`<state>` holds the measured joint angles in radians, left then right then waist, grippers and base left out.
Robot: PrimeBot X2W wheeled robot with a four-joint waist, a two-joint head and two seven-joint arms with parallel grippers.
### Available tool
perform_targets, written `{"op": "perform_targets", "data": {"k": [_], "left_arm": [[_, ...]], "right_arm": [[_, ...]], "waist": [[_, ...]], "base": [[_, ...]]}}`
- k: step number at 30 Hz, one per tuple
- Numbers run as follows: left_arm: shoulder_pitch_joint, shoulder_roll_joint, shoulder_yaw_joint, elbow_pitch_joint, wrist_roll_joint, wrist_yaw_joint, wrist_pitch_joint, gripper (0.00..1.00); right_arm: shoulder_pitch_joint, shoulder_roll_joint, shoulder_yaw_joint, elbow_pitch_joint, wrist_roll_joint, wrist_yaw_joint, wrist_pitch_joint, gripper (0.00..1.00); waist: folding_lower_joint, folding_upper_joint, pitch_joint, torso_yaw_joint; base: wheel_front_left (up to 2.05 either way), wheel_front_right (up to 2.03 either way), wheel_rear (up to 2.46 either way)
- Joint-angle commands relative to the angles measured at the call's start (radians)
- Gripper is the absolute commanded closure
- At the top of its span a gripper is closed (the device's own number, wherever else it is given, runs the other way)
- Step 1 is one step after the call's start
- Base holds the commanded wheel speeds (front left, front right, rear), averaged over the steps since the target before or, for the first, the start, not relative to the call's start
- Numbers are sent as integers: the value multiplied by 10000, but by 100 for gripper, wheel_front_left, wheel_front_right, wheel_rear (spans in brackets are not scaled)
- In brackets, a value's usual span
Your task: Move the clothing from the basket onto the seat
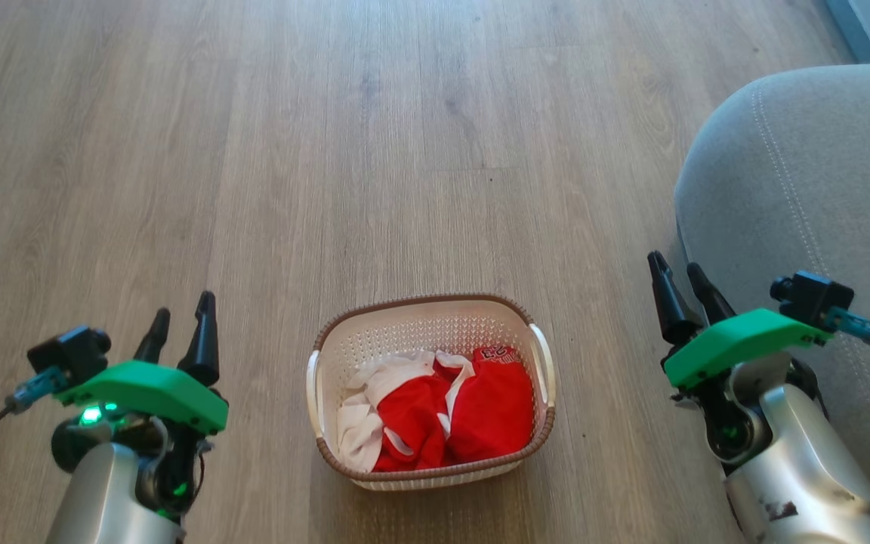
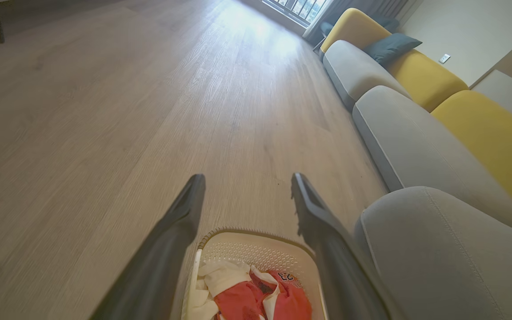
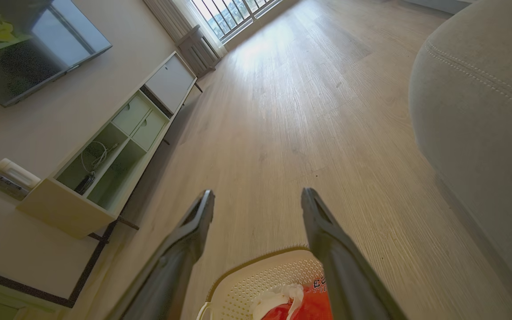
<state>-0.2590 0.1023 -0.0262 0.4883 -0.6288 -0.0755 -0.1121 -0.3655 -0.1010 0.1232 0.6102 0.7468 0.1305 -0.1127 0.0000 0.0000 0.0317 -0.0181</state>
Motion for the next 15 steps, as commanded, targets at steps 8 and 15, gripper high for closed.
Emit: {"op": "perform_targets", "data": {"k": [8,15], "left_arm": [[-834,367,196,-421,1217,201,-377,0],[-1014,394,261,-408,2018,243,-581,0]], "right_arm": [[-1011,-168,346,-63,-1139,1,-358,0],[-1329,-219,378,157,-2059,2,-564,0]], "waist": [[0,0,84,-6],[0,0,105,-20]], "base": [[0,0,0],[0,0,0]]}}
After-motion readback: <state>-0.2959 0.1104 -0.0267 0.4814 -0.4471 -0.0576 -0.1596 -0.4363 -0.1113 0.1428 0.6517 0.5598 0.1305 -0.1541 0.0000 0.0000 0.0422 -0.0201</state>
